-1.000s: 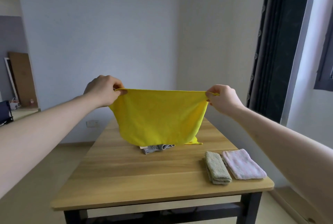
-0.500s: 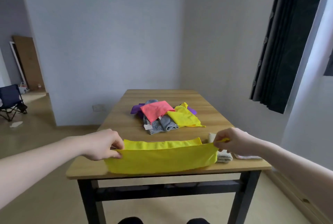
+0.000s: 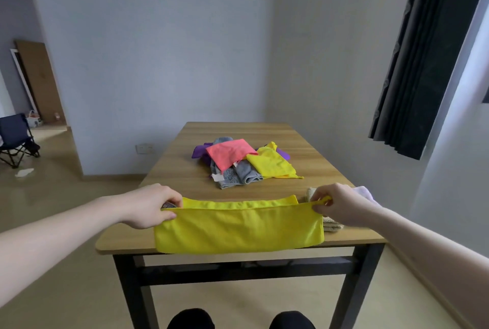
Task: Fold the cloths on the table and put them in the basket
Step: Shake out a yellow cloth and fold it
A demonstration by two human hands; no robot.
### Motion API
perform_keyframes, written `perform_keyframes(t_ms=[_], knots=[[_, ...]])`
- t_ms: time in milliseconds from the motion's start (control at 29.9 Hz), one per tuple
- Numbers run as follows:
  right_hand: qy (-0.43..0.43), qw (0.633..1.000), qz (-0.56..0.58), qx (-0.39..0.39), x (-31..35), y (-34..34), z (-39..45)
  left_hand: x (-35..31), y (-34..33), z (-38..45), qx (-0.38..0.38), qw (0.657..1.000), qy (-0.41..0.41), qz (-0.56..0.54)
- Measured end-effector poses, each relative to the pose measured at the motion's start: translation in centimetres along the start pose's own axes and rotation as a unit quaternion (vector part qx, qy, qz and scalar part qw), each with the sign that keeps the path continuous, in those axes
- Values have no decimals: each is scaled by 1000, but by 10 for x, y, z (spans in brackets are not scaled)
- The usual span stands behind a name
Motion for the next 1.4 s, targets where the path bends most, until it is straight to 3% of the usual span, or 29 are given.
perform_keyframes(t_ms=[334, 802, 1170, 1404], knots=[[-29, 998, 31, -49, 11, -13, 49, 27, -17, 43, -56, 993, 70, -76], [-82, 995, -7, -51, 9, -54, 90, 40, -60, 88, -80, 960, 186, -191], [-128, 988, -1, -91, -4, -77, 102, 53, -97, 111, -123, 945, 239, -186], [-132, 987, -10, -92, -7, -89, 96, 50, -115, 111, -221, 926, 247, -183]])
Point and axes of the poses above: each hand's wrist, its own z-axis towards the middle knuckle, its own y-axis out of the back of the hand, x = y × z, the point moved 2 cm from there along z, towards the middle knuckle, and after that the axes turned 2 degrees about -z, right-handed, at the moved point
